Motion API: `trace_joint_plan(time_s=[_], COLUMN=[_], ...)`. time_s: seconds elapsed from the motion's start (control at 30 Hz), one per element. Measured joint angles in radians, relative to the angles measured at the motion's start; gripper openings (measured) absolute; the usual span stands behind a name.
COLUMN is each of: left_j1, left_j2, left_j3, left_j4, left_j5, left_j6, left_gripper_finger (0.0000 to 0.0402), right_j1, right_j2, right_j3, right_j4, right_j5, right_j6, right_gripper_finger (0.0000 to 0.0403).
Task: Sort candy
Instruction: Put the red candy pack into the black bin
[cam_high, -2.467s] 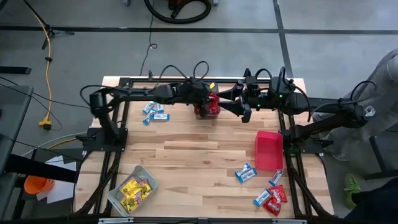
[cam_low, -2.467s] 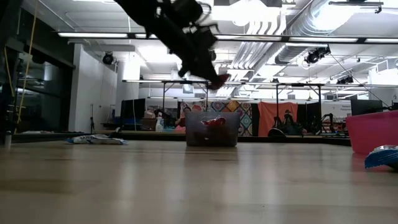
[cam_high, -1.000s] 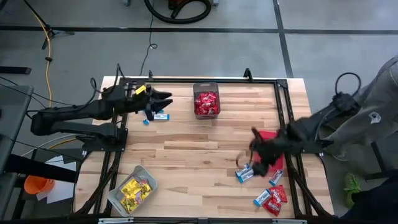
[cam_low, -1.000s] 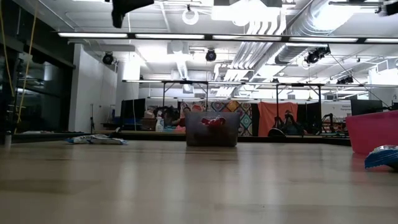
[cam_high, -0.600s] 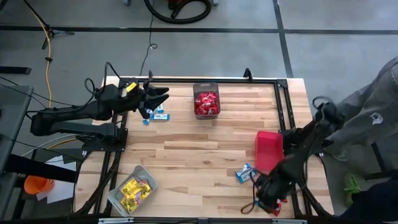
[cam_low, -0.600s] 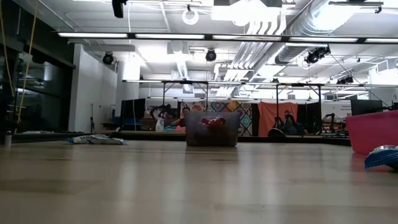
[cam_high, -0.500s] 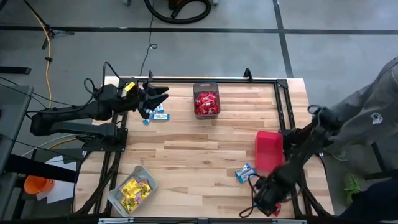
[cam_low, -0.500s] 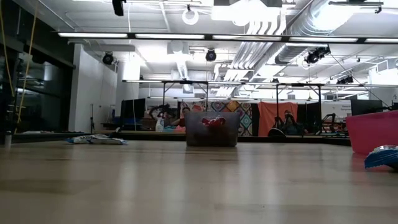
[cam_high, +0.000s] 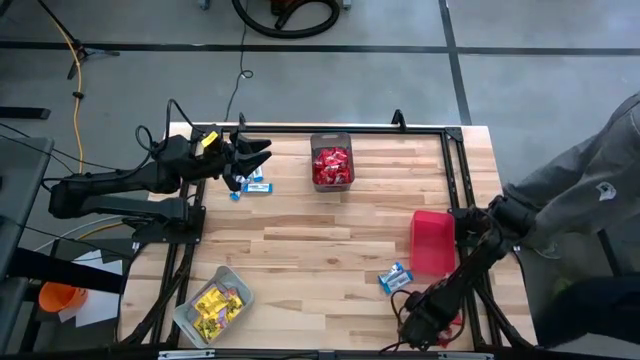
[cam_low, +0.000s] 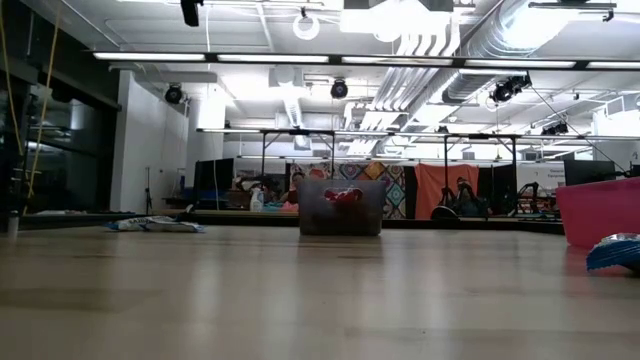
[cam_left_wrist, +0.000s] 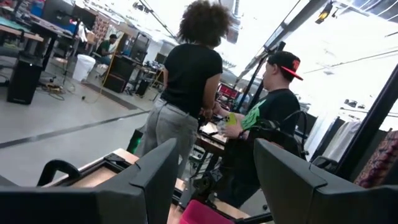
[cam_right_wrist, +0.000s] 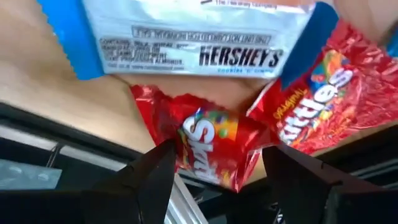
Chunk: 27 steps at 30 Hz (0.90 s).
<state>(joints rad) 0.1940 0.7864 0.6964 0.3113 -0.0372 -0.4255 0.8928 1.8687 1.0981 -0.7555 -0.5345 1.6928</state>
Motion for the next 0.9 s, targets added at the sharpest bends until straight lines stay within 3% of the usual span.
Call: trace_joint_plan(time_s=[0.13, 0.2, 0.4, 0.63, 0.73, 0.9], left_j1=[0.0, 0.0, 0.0, 0.0, 0.0, 0.0], left_j2=[0.0, 0.0, 0.0, 0.0, 0.0, 0.0], left_j3=[0.0, 0.0, 0.0, 0.0, 0.0, 0.0], left_j4=[-0.002, -0.002, -0.004, -0.008, -0.009, -0.009], left_j5=[0.0, 0.0, 0.0, 0.0, 0.0, 0.0], left_j6=[0.0, 0.0, 0.0, 0.009, 0.016, 0.009], left_gripper_finger=[0.0197, 0.0197, 0.0197, 0.0197, 0.0197, 0.0197], right_j1=[-0.001, -0.001, -0.001, -0.024, -0.071, -0.21], right_j2=[0.009, 0.009, -0.038, -0.279, -0.407, -0.549], right_j3=[0.0, 0.0, 0.0, 0.0, 0.0, 0.0], right_j4=[0.027, 0.043, 0.048, 0.049, 0.047, -0.022], right_j5=[0.001, 0.001, -0.001, 0.037, 0.132, 0.329], right_j6=[-0.045, -0.069, -0.124, -0.261, -0.382, -0.537], right_gripper_finger=[0.0227, 0.02, 0.0025, 0.0026, 0.0007, 0.0014])
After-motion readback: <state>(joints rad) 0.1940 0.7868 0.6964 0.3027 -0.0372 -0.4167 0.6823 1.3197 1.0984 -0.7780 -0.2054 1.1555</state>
